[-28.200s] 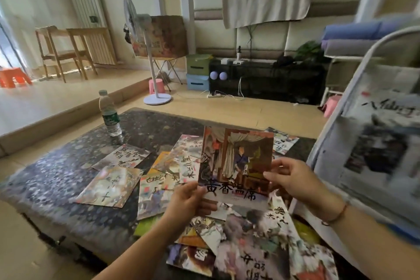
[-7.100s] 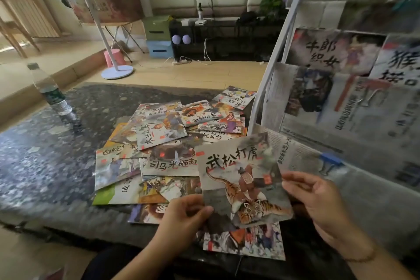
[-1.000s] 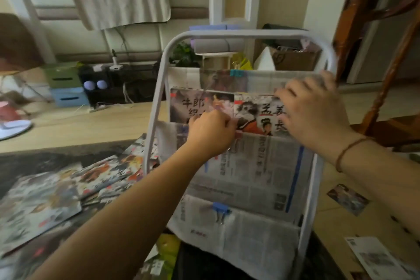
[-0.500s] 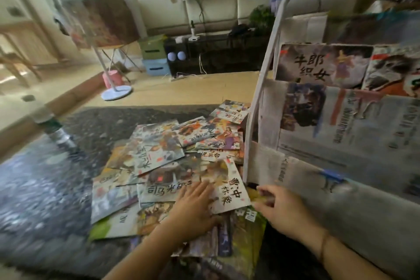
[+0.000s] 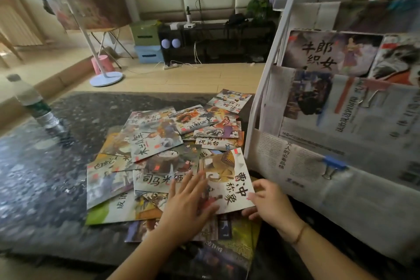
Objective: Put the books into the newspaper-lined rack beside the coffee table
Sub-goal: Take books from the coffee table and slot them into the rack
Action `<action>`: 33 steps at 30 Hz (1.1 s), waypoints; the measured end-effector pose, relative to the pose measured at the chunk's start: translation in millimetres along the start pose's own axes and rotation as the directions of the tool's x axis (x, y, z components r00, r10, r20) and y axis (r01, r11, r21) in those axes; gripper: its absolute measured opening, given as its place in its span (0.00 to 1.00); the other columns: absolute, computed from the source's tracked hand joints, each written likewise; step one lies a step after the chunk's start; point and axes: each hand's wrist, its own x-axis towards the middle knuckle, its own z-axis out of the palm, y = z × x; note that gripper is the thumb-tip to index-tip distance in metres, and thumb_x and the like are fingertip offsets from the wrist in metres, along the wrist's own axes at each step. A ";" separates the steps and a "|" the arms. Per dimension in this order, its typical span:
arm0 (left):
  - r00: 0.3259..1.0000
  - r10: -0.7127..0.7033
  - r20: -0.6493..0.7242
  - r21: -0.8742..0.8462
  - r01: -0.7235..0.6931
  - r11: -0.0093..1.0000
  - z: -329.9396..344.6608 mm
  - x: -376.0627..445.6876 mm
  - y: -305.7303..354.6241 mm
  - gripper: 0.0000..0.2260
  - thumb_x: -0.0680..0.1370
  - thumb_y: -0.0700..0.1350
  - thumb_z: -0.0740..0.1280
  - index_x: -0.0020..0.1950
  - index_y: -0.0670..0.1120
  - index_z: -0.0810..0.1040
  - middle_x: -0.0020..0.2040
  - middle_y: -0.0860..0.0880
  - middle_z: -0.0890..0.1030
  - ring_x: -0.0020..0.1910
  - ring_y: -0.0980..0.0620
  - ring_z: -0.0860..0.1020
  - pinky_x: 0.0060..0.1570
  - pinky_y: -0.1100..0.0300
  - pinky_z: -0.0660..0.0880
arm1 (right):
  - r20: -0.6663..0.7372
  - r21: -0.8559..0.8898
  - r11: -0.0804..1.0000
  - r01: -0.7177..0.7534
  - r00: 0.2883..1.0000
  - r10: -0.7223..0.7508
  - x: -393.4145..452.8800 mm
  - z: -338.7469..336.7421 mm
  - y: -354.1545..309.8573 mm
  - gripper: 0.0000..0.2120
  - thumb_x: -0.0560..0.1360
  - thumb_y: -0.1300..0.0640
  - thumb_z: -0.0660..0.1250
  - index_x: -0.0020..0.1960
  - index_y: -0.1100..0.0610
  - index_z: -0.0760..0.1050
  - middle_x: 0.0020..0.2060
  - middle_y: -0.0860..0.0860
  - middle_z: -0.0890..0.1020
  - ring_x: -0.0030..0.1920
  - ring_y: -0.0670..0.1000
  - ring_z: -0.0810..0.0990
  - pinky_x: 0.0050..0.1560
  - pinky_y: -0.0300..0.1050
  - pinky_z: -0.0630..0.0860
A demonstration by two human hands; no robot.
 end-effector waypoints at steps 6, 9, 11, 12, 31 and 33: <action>0.989 -0.059 -0.133 -0.447 -0.007 0.895 -31.5 22.1 22.7 0.25 0.79 0.57 0.64 0.75 0.57 0.64 0.71 0.63 0.63 0.72 0.61 0.61 0.74 0.52 0.61 | -0.092 -0.117 0.983 0.145 0.984 -0.156 -41.8 -85.7 -4.3 0.11 0.78 0.65 0.63 0.51 0.50 0.77 0.36 0.48 0.86 0.29 0.54 0.82 0.29 0.43 0.78; 0.991 0.094 0.098 -0.777 0.017 0.629 -50.6 28.3 52.9 0.11 0.80 0.43 0.66 0.60 0.55 0.77 0.54 0.55 0.84 0.55 0.57 0.82 0.56 0.53 0.80 | -0.175 -0.154 0.968 0.199 0.959 -0.225 -57.7 -128.4 -13.4 0.11 0.78 0.66 0.63 0.51 0.51 0.79 0.35 0.47 0.85 0.25 0.50 0.78 0.26 0.40 0.74; 0.982 0.140 0.128 -0.882 0.048 0.468 -56.0 30.6 71.1 0.08 0.79 0.36 0.65 0.56 0.44 0.80 0.49 0.46 0.86 0.49 0.48 0.85 0.48 0.56 0.82 | -0.231 -0.181 0.954 0.240 0.932 -0.278 -65.4 -150.4 -20.1 0.11 0.78 0.66 0.64 0.51 0.52 0.80 0.35 0.46 0.85 0.24 0.47 0.77 0.25 0.39 0.73; 0.983 0.143 0.118 -0.916 0.052 0.397 -55.8 32.2 78.8 0.07 0.79 0.35 0.64 0.55 0.40 0.79 0.48 0.43 0.86 0.48 0.44 0.85 0.47 0.56 0.82 | -0.251 -0.204 0.943 0.263 0.917 -0.310 -69.4 -158.6 -23.9 0.11 0.78 0.65 0.64 0.50 0.50 0.80 0.35 0.45 0.85 0.24 0.46 0.77 0.25 0.37 0.73; 0.890 -0.003 -0.457 -0.809 -0.414 0.417 -159.5 135.9 171.2 0.04 0.78 0.39 0.68 0.52 0.44 0.80 0.45 0.50 0.85 0.46 0.57 0.84 0.47 0.63 0.81 | -0.127 -0.965 0.220 0.144 0.479 -0.868 -40.0 -243.5 -202.3 0.32 0.72 0.43 0.71 0.72 0.49 0.65 0.60 0.51 0.77 0.58 0.56 0.76 0.59 0.55 0.66; 0.822 0.004 -0.570 -0.680 -0.475 0.558 -181.6 153.4 175.6 0.03 0.78 0.41 0.68 0.50 0.48 0.81 0.43 0.56 0.83 0.44 0.64 0.82 0.44 0.69 0.78 | -0.110 -0.978 0.176 0.113 0.434 -0.894 -31.1 -252.6 -221.9 0.32 0.73 0.43 0.70 0.73 0.49 0.64 0.61 0.52 0.77 0.59 0.57 0.76 0.59 0.57 0.67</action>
